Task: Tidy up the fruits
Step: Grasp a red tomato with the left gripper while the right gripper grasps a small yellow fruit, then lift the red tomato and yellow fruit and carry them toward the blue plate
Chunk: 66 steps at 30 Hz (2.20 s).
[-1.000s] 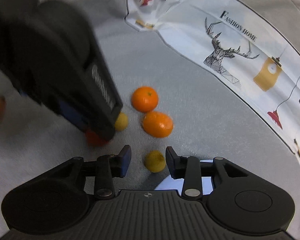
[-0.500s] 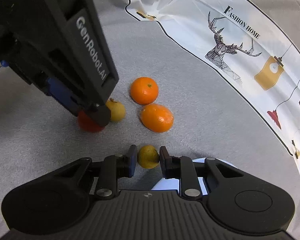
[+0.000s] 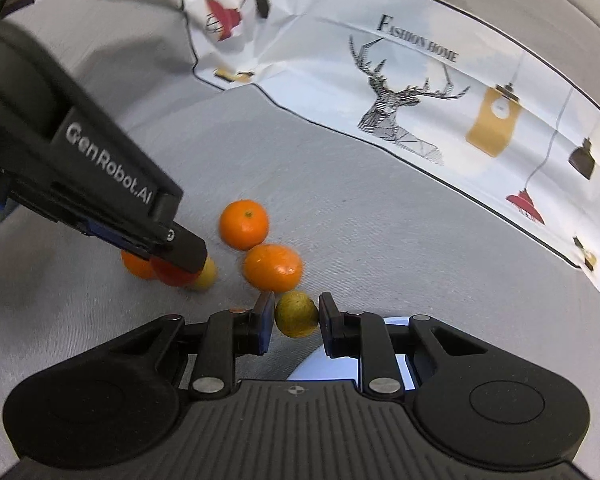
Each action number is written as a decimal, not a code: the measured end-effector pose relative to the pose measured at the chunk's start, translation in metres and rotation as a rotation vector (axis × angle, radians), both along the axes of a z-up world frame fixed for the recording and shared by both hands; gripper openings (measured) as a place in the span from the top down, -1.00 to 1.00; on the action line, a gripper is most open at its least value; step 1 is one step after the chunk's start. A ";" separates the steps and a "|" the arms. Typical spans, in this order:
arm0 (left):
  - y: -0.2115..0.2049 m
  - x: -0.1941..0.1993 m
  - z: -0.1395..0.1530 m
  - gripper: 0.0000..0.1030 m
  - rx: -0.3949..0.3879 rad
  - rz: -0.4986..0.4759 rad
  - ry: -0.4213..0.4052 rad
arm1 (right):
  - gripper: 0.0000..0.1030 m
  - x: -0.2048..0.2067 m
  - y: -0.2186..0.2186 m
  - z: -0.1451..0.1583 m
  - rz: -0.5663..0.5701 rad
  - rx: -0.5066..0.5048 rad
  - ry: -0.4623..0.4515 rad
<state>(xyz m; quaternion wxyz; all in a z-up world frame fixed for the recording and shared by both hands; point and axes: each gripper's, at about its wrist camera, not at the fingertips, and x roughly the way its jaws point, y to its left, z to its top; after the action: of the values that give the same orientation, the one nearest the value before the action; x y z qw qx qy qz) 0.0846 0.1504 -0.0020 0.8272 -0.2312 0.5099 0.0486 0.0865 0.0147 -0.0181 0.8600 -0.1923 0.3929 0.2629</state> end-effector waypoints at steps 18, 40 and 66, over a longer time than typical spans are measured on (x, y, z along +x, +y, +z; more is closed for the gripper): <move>-0.009 0.001 0.008 0.41 0.122 -0.016 -0.055 | 0.52 0.012 -0.022 0.013 -0.129 0.113 0.006; -0.021 0.003 0.013 0.41 0.205 -0.041 -0.085 | 0.52 0.007 -0.041 0.025 -0.206 0.163 -0.034; -0.082 0.011 0.021 0.40 0.318 -0.178 -0.201 | 0.52 0.005 -0.115 0.042 -0.335 0.192 -0.098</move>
<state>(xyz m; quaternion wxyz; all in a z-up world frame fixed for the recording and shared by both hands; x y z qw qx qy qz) 0.0960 0.0683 0.0186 0.9009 -0.0553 0.4293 0.0317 0.0918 -0.1003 0.0237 0.9242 -0.0537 0.3502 0.1426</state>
